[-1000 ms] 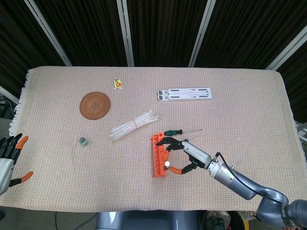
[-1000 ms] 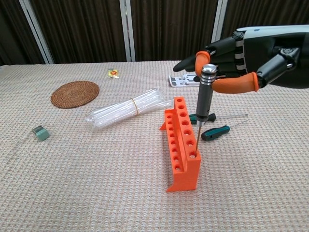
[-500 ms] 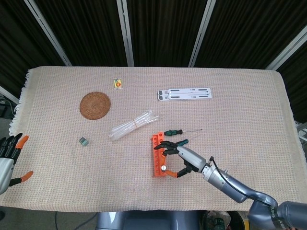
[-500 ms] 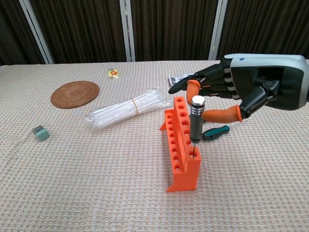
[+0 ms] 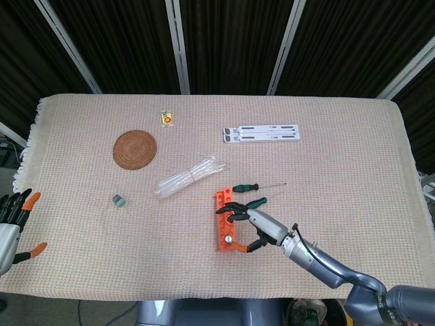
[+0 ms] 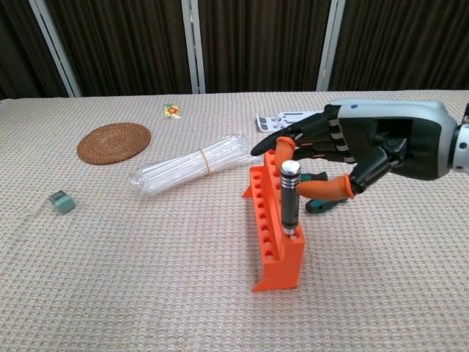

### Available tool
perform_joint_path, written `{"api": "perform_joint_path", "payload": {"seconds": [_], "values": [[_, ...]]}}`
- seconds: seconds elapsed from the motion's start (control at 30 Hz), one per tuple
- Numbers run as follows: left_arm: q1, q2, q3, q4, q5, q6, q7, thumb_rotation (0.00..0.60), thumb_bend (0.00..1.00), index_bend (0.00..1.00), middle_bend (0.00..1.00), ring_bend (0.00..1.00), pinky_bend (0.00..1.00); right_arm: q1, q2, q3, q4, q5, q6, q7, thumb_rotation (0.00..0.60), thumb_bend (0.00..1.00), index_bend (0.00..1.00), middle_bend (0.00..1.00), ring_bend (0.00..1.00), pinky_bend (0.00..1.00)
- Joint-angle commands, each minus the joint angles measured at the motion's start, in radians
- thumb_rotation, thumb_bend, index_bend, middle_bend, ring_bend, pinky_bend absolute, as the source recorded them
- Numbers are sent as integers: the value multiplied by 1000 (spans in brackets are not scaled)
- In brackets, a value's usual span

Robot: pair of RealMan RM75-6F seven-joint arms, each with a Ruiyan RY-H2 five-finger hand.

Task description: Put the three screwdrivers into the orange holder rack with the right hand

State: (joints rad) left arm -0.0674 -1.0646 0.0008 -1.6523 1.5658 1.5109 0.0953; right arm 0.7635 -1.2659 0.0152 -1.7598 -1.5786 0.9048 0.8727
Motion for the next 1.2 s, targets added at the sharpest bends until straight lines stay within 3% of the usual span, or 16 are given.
{"api": "perform_joint_path", "payload": {"seconds": [0.03, 1.2], "values": [[1, 0, 0, 2, -1, -1, -1, 600, 60, 0, 0, 0, 0, 1, -5, 1, 4, 7, -5, -2, 600, 490, 563, 152, 0, 0], [1, -2, -2, 6, -5, -2, -5, 600, 60, 0, 0, 0, 0, -12, -29, 6, 19, 22, -2, -15, 600, 491, 563, 152, 0, 0]]}}
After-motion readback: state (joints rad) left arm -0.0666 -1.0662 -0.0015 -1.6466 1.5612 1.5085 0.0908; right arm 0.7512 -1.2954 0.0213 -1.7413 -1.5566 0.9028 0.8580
